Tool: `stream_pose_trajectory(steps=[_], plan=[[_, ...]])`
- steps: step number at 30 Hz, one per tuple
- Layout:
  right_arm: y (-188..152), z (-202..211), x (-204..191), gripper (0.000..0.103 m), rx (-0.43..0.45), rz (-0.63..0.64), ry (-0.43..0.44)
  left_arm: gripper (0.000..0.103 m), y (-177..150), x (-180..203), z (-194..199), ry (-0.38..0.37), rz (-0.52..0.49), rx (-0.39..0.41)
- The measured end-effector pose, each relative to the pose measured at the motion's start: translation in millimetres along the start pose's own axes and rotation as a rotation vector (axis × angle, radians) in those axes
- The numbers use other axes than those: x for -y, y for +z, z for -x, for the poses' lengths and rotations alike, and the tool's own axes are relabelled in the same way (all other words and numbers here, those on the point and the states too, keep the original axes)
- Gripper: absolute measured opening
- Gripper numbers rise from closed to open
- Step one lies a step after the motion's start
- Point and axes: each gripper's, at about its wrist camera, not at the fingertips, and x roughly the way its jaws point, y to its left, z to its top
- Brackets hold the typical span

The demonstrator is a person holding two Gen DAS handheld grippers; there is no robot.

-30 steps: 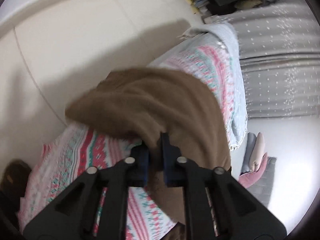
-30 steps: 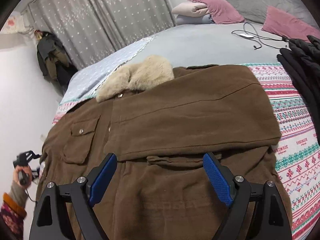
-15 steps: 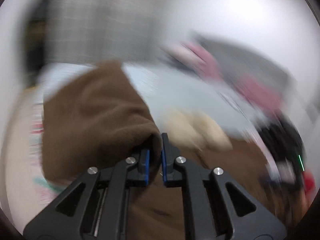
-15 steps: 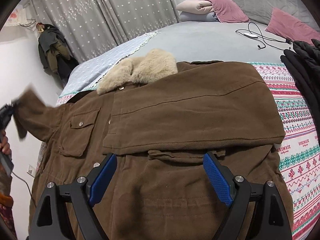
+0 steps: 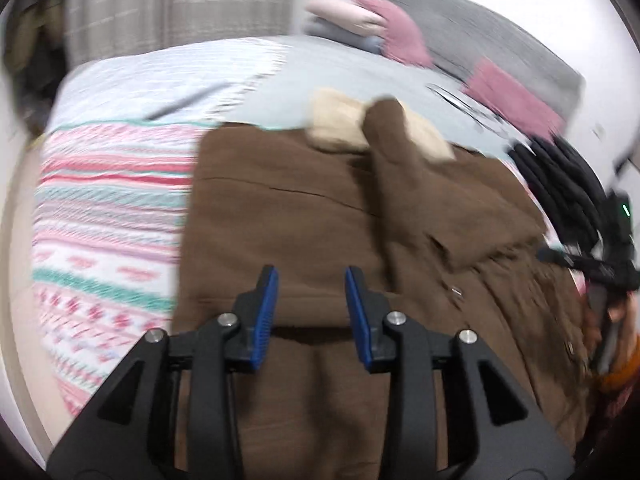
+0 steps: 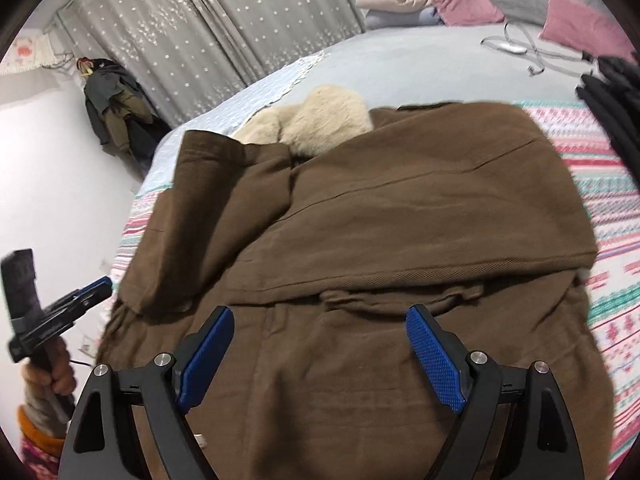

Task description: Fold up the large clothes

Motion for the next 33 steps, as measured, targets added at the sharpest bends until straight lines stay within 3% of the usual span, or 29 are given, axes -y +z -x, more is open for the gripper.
stream_pose_trajectory(steps=[5, 7, 10, 13, 16, 18, 19, 20, 22, 23, 27, 29, 30, 32, 33], plan=[[13, -16, -23, 0.089, -0.055, -0.091, 0.1, 0.037, -12, -30, -22, -0.06, 0.118, 0.031], [30, -32, -51, 0.089, -0.088, -0.066, 0.073, 0.037, -15, -32, -29, -0.033, 0.123, -0.017], [58, -63, -102, 0.089, -0.08, 0.017, 0.028, 0.038, -13, -31, -26, -0.046, 0.133, 0.02], [76, -103, -144, 0.089, -0.078, 0.085, -0.021, 0.052, -15, -37, -26, -0.063, 0.173, 0.029], [84, -146, -171, 0.087, -0.099, 0.145, -0.107, 0.053, -15, -43, -22, -0.058, 0.196, 0.029], [82, -170, -179, 0.078, -0.109, 0.191, -0.193, 0.053, -16, -46, -22, -0.07, 0.215, 0.036], [80, -182, -182, 0.058, -0.111, 0.229, -0.26, 0.053, -17, -47, -20, -0.071, 0.221, 0.039], [78, -188, -182, 0.029, -0.111, 0.256, -0.305, 0.053, -17, -47, -20, -0.067, 0.221, 0.045], [77, -186, -183, 0.009, -0.121, 0.281, -0.311, 0.053, -18, -47, -17, -0.06, 0.213, 0.053], [78, -170, -184, 0.008, -0.083, 0.274, -0.32, 0.053, -18, -46, -17, -0.062, 0.211, 0.054], [63, -87, -170, 0.008, 0.074, 0.276, -0.235, 0.053, -19, -46, -14, -0.075, 0.203, 0.046], [44, -59, -145, 0.011, 0.054, 0.266, -0.206, 0.053, -20, -44, -13, -0.073, 0.2, 0.044], [28, -47, -122, 0.014, -0.001, 0.241, -0.169, 0.053, -20, -44, -14, -0.073, 0.201, 0.04], [3, -32, -87, 0.041, -0.079, 0.195, -0.113, 0.053, -19, -42, -17, -0.069, 0.201, 0.03], [-11, -20, -69, 0.049, -0.099, 0.184, -0.097, 0.053, -20, -42, -17, -0.066, 0.199, 0.025]])
